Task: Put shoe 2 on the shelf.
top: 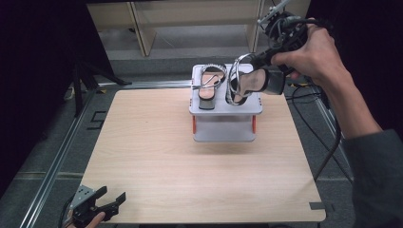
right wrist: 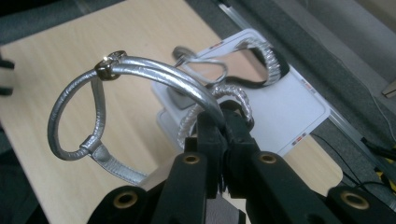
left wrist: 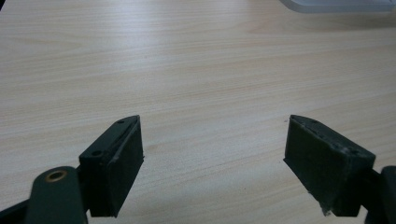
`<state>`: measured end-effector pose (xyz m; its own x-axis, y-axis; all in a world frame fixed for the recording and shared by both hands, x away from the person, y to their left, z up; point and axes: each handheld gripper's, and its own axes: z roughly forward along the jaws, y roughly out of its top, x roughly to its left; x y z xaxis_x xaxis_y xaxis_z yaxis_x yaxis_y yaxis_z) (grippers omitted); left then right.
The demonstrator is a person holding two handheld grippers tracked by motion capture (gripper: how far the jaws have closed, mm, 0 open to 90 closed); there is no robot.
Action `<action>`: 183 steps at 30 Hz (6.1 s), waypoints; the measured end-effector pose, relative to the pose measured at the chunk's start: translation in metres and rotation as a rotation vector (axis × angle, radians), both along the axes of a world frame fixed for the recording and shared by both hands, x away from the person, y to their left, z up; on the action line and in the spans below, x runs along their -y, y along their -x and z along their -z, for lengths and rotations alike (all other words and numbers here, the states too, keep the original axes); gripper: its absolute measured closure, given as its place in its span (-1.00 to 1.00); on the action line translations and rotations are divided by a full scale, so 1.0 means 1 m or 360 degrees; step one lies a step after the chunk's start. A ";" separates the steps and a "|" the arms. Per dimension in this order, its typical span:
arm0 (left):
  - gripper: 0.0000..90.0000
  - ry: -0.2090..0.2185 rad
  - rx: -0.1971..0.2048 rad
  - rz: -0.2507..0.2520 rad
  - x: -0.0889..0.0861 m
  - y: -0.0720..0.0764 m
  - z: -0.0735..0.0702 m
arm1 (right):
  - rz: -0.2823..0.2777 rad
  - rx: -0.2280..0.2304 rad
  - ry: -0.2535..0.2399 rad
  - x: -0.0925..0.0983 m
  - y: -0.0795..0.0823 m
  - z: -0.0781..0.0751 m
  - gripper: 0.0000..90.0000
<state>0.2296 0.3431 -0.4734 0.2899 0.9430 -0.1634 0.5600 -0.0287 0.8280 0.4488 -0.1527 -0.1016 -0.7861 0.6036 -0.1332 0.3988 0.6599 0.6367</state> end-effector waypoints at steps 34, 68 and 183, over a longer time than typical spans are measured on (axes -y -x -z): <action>-0.58 0.0027 0.0009 0.0018 0.000 0.002 0.000 | 0.0621 0.0183 -0.0262 -0.021 -0.142 0.039 0.95; -0.58 -0.0030 -0.0008 0.0014 0.002 0.003 -0.002 | 0.0342 -0.0182 -0.0173 -0.004 -0.099 0.147 0.89; -0.58 -0.0068 -0.0006 0.0033 0.004 0.003 0.001 | 0.0126 -0.0367 -0.0514 0.048 0.152 0.357 -0.41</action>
<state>0.2266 0.3393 -0.4742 0.3087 0.9430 -0.1240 0.5618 -0.0756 0.8238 0.2969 -0.2006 -0.4586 -0.7227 0.6453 0.2476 0.5968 0.4019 0.6945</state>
